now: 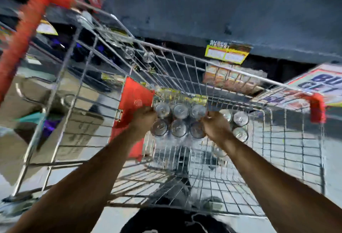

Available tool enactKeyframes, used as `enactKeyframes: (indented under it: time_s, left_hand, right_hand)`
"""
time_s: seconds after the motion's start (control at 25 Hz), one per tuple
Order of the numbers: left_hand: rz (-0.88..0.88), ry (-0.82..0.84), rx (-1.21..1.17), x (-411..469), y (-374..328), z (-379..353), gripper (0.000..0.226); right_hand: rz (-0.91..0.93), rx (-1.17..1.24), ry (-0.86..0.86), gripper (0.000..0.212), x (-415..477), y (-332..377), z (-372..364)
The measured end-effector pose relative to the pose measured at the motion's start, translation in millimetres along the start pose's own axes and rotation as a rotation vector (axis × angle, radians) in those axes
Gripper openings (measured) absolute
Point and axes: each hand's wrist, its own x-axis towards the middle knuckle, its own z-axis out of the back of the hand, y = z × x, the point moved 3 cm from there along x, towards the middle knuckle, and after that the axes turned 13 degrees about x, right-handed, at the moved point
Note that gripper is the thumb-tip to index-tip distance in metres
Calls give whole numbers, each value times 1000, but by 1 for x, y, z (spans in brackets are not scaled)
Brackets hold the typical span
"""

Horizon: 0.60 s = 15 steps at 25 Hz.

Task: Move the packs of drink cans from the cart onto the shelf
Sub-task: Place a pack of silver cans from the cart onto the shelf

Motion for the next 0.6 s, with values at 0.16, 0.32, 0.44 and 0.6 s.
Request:
enactKeyframes:
  time_s: [0.16,0.32,0.44,0.6]
  left_hand:
    - [-193,-151,-257,-36,-58,39,13]
    - [-419,-222,-430,-70,-157,105,26]
    - [-562,-216,-397,-75,-224,163,30]
    - [-533,-369,-365,-39,-277,217,31]
  right_hand:
    - [241,123,-60,23,-42,70,58]
    - [403,364,-112,27,-60,175,118]
    - [522,467,-129,29,-51,258,139]
    - [602,397,-161,17,-21,338,129]
